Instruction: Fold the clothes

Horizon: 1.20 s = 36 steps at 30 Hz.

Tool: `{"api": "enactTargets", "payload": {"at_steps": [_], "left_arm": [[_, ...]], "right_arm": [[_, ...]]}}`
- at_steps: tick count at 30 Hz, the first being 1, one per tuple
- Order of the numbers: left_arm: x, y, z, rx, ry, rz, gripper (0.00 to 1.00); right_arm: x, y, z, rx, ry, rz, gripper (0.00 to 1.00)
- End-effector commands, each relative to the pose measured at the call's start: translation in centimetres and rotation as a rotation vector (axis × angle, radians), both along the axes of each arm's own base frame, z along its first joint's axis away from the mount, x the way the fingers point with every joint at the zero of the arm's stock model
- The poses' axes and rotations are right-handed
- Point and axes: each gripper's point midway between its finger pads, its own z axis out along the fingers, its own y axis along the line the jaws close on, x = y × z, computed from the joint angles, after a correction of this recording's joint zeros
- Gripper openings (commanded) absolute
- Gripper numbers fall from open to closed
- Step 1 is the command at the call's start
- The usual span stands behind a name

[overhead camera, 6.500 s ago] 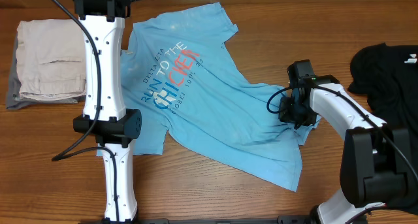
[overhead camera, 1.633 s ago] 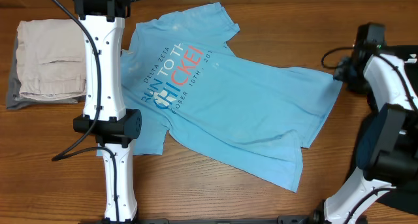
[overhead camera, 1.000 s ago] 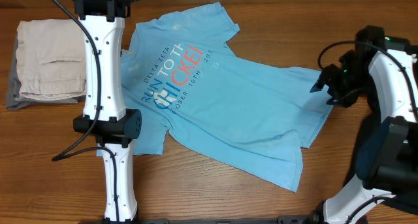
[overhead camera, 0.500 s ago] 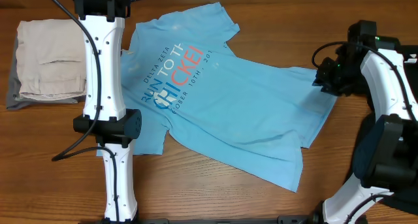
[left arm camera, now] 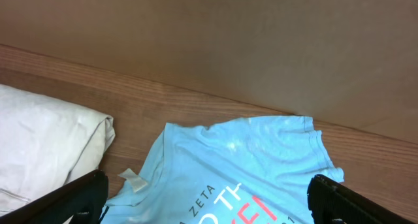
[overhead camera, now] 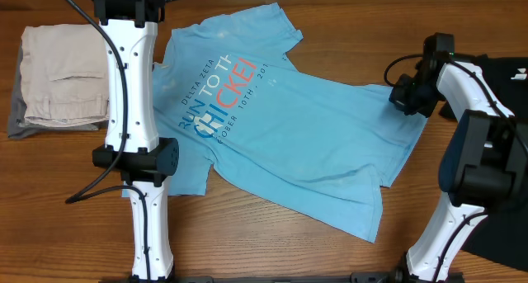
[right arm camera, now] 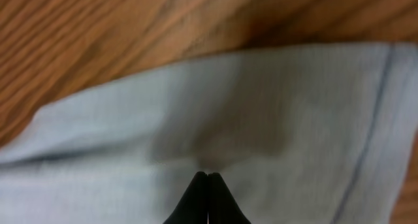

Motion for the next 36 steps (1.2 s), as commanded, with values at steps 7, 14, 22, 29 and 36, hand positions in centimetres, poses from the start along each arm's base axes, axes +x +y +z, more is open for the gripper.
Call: {"api": "enactTargets", "payload": {"at_steps": [7, 14, 22, 29, 36], "left_arm": [[0.2, 0.0, -0.5, -0.003, 0.009, 0.009, 1.00], [0.2, 0.0, -0.5, -0.002, 0.009, 0.009, 1.00], [0.2, 0.0, -0.5, -0.002, 0.009, 0.009, 1.00], [0.2, 0.0, -0.5, -0.002, 0.009, 0.009, 1.00], [0.2, 0.0, -0.5, -0.003, 0.009, 0.009, 1.00]], "right_arm": [[0.7, -2.7, -6.1, -0.145, 0.046, -0.037, 0.04], [1.9, -3.5, -11.1, -0.167, 0.024, -0.048, 0.04], [6.9, -5.1, -11.1, -0.228, -0.178, -0.076, 0.04], [11.2, -6.5, -7.2, -0.262, -0.300, -0.088, 0.08], [15.7, -5.8, 3.2, -0.196, -0.377, 0.002, 0.26]]}}
